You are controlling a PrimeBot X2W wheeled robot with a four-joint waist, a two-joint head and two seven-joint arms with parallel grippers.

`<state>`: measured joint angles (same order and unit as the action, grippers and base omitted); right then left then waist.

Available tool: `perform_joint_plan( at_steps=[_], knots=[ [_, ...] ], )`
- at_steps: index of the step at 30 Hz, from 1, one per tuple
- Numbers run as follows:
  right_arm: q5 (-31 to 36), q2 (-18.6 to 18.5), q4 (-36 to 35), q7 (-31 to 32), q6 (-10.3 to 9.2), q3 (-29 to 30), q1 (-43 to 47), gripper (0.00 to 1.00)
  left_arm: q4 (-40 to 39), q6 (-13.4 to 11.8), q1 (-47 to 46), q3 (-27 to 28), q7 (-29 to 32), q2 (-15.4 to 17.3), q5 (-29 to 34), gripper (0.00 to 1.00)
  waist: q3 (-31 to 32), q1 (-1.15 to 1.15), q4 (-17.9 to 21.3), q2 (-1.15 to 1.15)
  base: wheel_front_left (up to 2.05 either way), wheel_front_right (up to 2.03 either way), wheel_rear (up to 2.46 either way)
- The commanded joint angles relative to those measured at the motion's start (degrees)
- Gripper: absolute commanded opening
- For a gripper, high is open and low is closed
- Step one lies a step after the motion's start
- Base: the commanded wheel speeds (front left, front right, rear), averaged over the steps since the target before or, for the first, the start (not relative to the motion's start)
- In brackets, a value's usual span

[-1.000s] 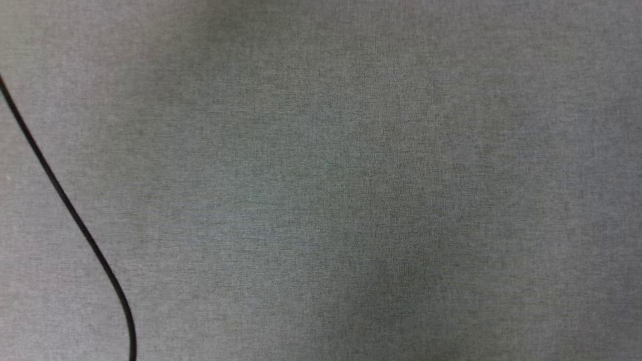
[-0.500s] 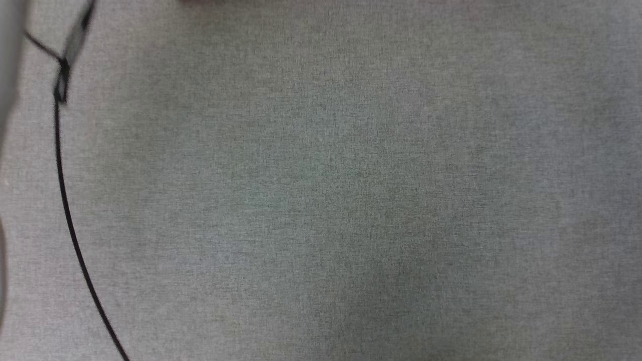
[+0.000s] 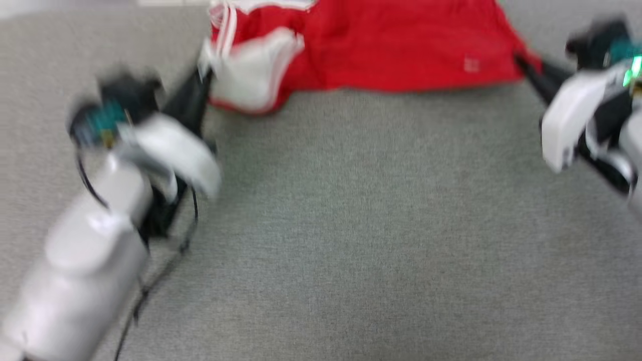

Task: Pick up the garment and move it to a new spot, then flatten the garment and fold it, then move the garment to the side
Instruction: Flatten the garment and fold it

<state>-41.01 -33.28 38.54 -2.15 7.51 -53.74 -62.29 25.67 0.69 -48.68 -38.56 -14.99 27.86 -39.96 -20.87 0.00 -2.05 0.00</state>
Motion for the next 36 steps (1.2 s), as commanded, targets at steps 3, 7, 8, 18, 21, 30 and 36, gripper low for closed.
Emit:
perform_joint_plan(
  at_steps=[3,7,8,18,21,30,36],
  knots=[
    [-2.03,-1.71,-1.81,-0.43,-0.04,-0.71,5.56,0.00,-3.13,-1.41,7.49,-1.30,0.19,1.20,-0.76,0.00,4.76,0.00,-0.32,0.00,0.00,0.00,0.00],
    [-4.46,-3.94,-4.08,-1.13,-0.04,-1.48,12.78,0.00,-7.44,-3.75,17.66,-2.38,0.89,2.98,-2.78,0.00,8.53,0.00,-0.36,0.00,0.00,0.00,0.00],
    [-4.85,-4.35,-4.54,-1.26,-0.04,-1.56,14.49,0.00,-8.47,-4.34,19.90,-2.52,0.95,3.55,-3.18,0.00,9.54,0.00,-0.32,0.00,0.00,0.00,0.00],
    [-8.04,-9.32,-11.23,-1.40,-0.04,1.22,32.66,0.00,-20.21,-11.40,41.48,-4.75,3.32,8.31,-7.94,0.00,17.07,0.00,-0.56,0.00,0.00,0.00,0.00],
    [-7.11,-10.34,-13.19,-1.20,-0.04,3.21,38.19,0.00,-23.45,-13.83,47.10,-4.36,2.94,9.28,-9.86,0.00,18.58,0.00,-0.66,0.00,0.00,0.00,0.00],
    [-4.14,-10.91,-20.67,0.85,-0.04,14.00,56.37,0.00,-29.44,-18.27,59.01,-4.04,1.89,10.62,-13.65,0.00,20.94,0.00,-1.39,0.00,0.00,0.00,0.00],
    [-0.41,-9.08,-26.24,5.11,-0.04,23.11,64.35,0.00,-30.45,-18.43,60.22,-4.12,1.84,11.24,-13.64,0.00,19.98,0.00,-1.18,0.00,0.00,0.00,0.00]
  ],
)
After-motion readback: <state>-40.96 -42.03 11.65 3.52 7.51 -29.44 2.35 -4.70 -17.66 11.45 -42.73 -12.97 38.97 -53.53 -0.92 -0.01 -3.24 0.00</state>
